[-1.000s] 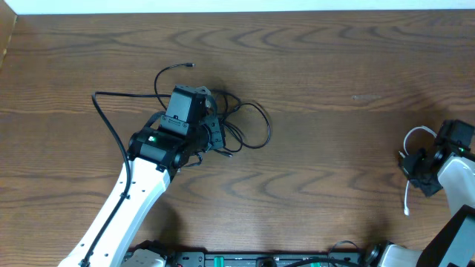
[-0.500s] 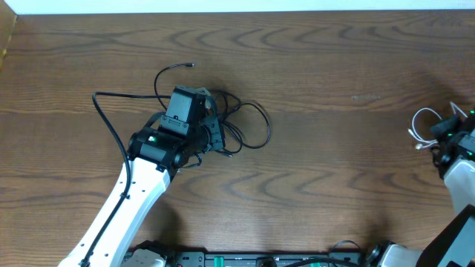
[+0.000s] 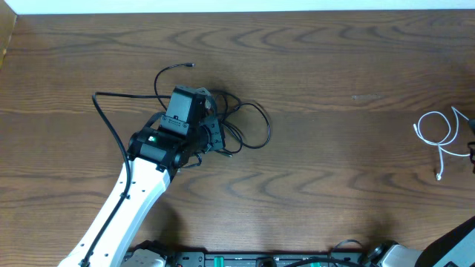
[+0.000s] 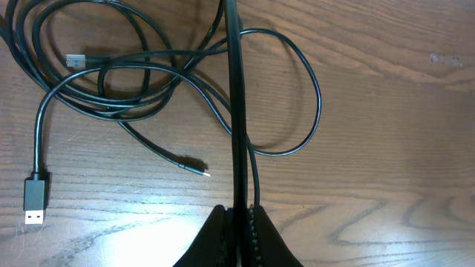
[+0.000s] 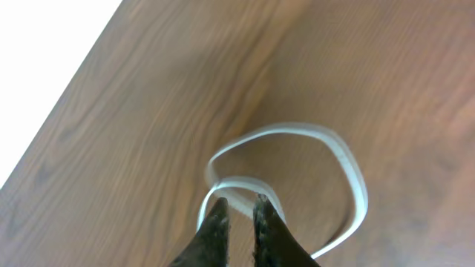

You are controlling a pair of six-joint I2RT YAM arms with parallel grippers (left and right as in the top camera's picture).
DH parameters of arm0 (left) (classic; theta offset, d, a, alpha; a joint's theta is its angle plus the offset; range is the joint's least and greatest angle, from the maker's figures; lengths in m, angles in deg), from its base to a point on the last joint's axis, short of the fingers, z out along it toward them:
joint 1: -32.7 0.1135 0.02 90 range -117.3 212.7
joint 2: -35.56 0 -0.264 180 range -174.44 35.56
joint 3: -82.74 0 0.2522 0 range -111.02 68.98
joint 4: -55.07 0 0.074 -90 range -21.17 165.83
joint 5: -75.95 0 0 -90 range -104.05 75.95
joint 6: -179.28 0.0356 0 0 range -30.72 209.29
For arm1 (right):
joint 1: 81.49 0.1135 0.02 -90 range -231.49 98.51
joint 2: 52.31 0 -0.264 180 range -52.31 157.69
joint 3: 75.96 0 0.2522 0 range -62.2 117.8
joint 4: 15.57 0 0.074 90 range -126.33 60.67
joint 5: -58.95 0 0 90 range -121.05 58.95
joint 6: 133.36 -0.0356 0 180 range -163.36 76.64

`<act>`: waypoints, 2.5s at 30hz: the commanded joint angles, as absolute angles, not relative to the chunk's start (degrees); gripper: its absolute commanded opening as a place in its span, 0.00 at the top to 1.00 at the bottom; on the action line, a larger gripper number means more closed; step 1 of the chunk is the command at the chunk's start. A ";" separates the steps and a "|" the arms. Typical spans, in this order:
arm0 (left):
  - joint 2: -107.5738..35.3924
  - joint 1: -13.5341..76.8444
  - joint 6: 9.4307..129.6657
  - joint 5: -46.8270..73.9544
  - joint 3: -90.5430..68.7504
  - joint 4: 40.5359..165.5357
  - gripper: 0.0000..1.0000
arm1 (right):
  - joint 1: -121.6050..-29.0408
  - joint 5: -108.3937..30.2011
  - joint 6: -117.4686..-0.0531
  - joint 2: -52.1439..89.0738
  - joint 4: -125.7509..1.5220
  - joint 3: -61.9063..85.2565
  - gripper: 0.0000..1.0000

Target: Untangle cables

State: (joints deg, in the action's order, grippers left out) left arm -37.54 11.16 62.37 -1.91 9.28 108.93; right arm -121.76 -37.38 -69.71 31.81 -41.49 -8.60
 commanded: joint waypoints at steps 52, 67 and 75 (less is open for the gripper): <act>-45.46 4.98 39.57 20.91 9.02 58.85 0.93 | -64.86 -66.54 -48.16 31.70 -43.96 -8.25 0.18; -45.46 2.25 55.24 16.01 9.02 71.00 0.64 | -68.80 -36.33 -60.75 30.69 -42.72 -8.23 0.99; -45.46 4.04 64.79 -6.19 9.02 90.63 0.37 | -80.67 -30.69 -68.33 29.10 -54.63 -8.20 0.99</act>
State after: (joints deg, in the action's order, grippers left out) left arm -45.67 2.60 60.34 2.48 9.37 89.30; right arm -77.76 -31.20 -65.12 30.30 -53.95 -8.53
